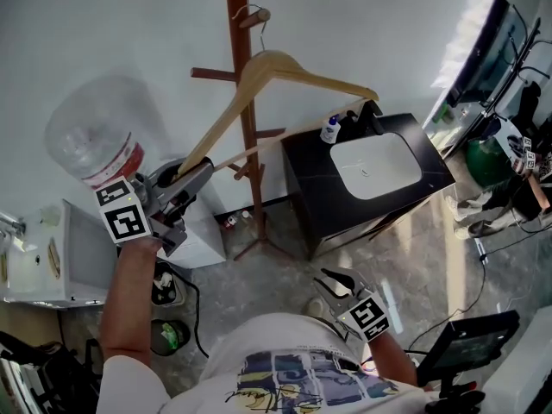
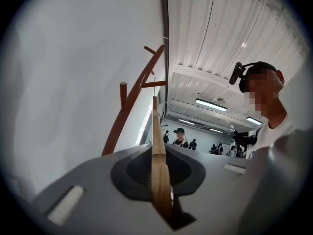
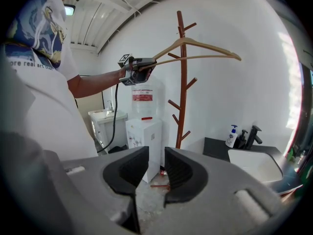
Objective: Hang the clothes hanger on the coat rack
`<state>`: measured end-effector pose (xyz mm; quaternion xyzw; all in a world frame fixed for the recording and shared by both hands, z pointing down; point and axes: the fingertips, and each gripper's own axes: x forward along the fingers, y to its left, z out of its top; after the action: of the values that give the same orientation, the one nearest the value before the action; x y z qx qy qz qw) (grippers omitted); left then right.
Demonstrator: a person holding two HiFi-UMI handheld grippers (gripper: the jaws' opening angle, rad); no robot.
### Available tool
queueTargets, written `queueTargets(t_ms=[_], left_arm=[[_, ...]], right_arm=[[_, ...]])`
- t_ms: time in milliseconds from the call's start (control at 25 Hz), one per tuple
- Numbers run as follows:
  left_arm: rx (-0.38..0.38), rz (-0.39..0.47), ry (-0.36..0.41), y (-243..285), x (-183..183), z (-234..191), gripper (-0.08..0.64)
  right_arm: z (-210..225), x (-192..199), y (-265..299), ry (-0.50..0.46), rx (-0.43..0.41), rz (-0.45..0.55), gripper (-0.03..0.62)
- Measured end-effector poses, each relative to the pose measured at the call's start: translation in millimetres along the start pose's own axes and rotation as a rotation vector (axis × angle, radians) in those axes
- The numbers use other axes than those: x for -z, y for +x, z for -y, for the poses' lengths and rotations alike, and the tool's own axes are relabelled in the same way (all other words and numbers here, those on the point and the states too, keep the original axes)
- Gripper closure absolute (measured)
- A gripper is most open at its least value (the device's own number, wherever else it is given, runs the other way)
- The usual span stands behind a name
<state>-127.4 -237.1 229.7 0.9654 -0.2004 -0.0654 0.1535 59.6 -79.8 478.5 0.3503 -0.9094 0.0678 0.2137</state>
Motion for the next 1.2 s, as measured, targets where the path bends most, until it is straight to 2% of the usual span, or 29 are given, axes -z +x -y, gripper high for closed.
queueTargets(t_ms=[360,680,960,1200], left_arm=[[-0.077,-0.025,0.021,-8.9,12.5,-25.2,0.528],[-0.131,-0.043,0.108,-11.1,9.4,-40.6,0.526],[-0.159,-0.049,0.166,-9.6,11.8,-55.6,0.524],[-0.216,-0.029,0.187,-13.3,12.9,-69.6,0.515]], right_arm=[[-0.5,-2.1,2.7,0.002,-0.011,0.000,0.491],[10.9,-21.0,5.2,0.004,-0.016,-0.006,0.491],[15.1,-50.5,15.3,-0.036,-0.023,0.037,0.491],[5.4,-47.2,18.8,-0.036,-0.048,0.019,0.491]])
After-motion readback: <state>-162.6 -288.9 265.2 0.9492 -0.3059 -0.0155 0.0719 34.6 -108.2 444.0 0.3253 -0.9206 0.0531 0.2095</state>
